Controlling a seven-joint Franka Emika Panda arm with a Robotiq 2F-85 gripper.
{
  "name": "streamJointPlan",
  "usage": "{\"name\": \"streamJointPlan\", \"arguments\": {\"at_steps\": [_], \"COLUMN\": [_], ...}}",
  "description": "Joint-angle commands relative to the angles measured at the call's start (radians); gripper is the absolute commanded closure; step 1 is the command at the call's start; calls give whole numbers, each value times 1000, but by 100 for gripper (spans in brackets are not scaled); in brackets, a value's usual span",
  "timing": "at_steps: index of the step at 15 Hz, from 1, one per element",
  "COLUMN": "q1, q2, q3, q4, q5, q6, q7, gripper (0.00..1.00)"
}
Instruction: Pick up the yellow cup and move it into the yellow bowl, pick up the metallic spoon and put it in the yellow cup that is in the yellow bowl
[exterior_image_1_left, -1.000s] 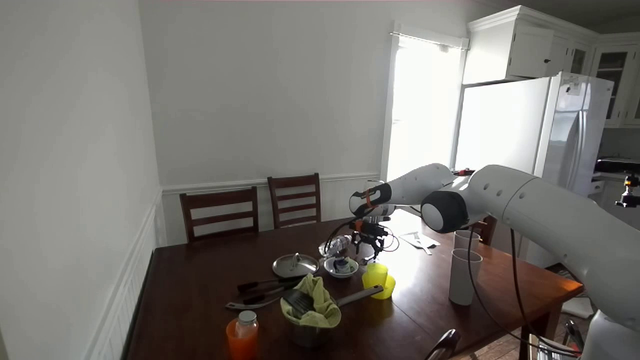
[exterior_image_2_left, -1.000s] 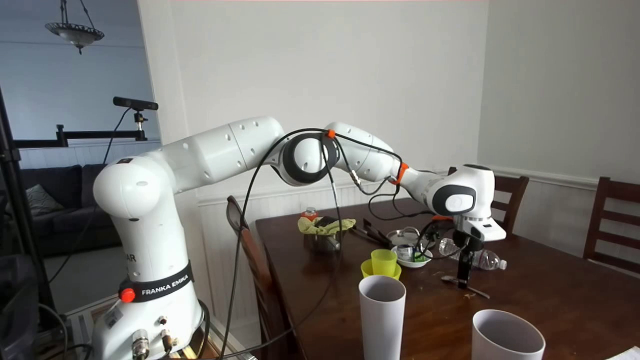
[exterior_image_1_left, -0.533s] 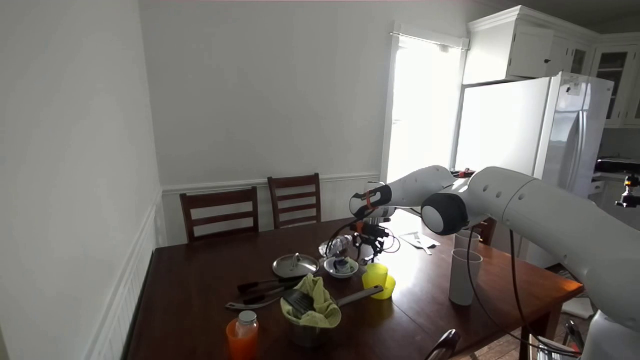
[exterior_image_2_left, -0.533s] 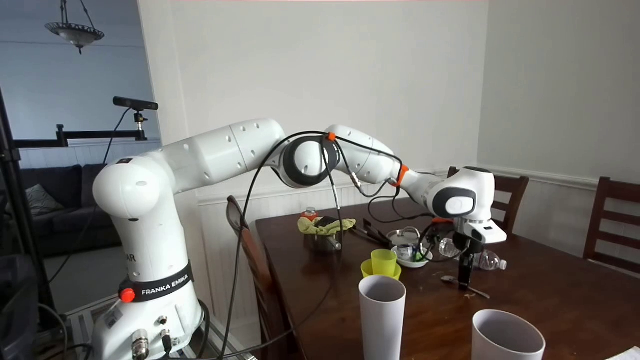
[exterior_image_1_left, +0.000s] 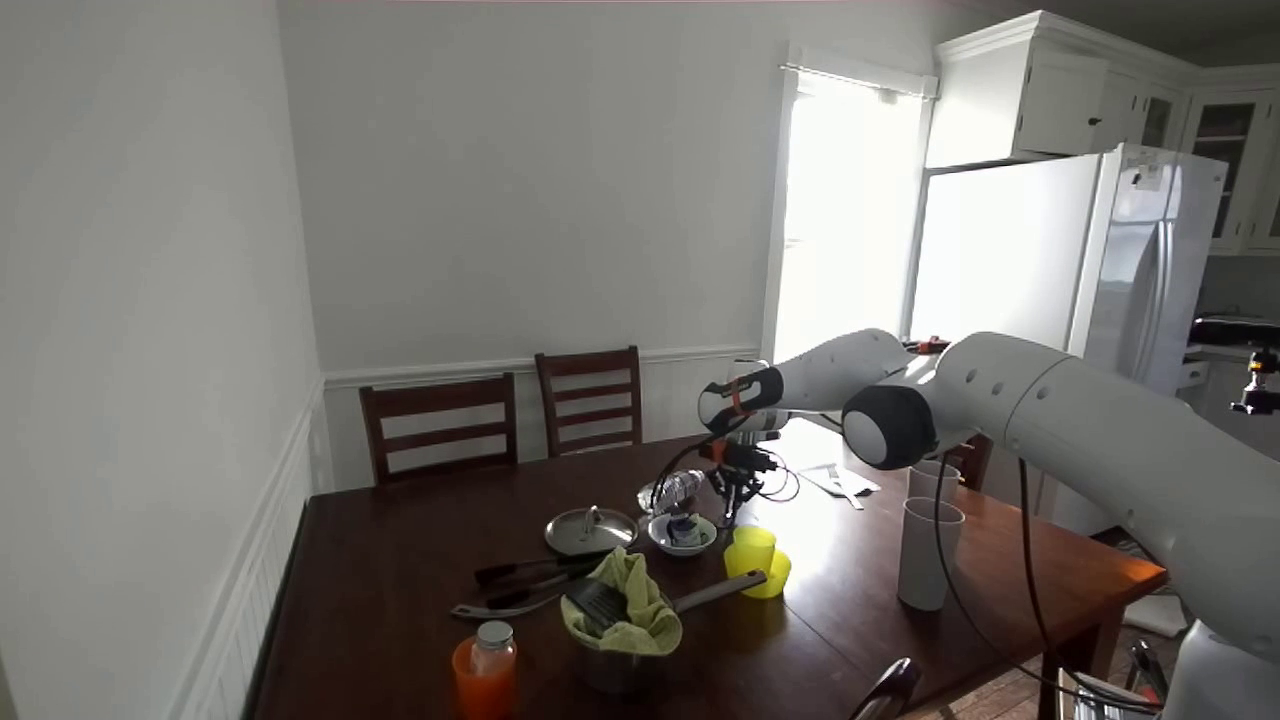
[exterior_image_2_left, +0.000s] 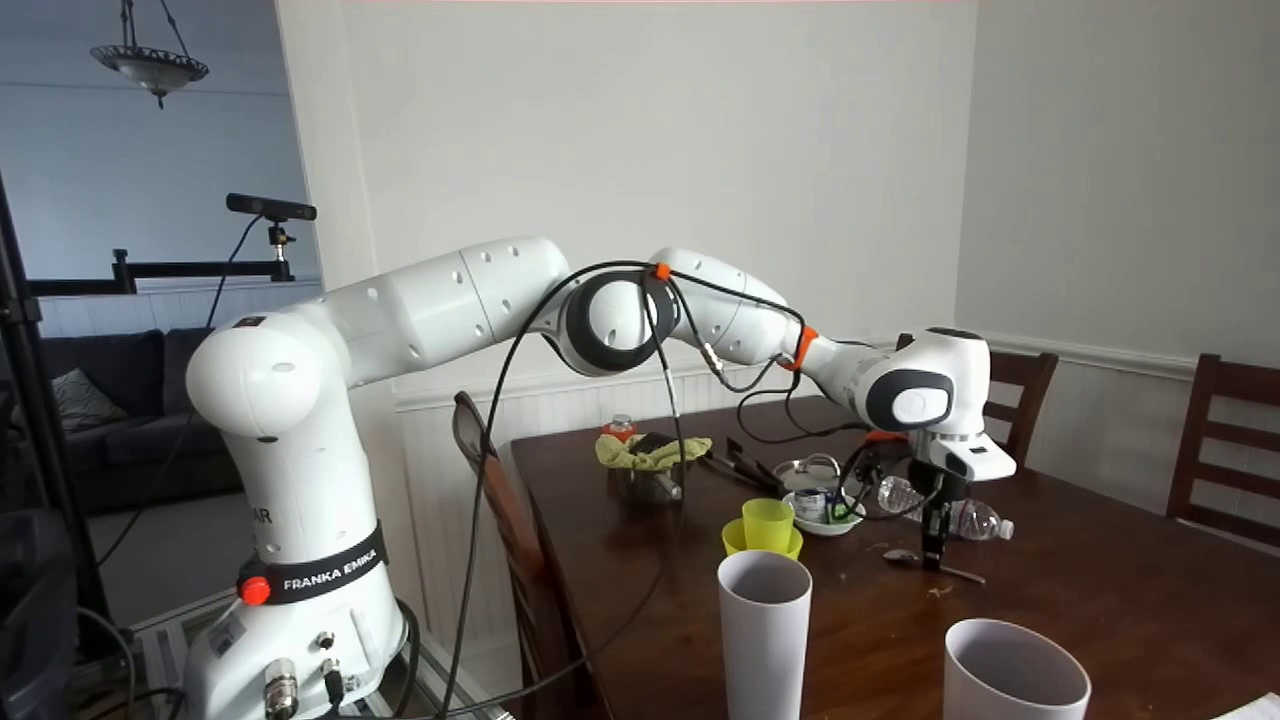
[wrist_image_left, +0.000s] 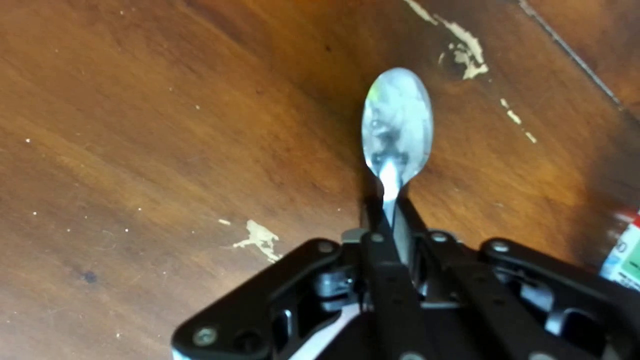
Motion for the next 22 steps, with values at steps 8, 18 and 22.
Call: {"name": "streamJointPlan", "arguments": {"at_steps": [8,18,22], "q1": [120,195,272], "q2": [-275,-364,-433], "q3": [-27,-56,-76], "q4": [-298,-395,-457], "q5": [-36,-63,-133], "q6": [16,33,91], "q7": [-161,-195,-255], "gripper": [94,93,95]}}
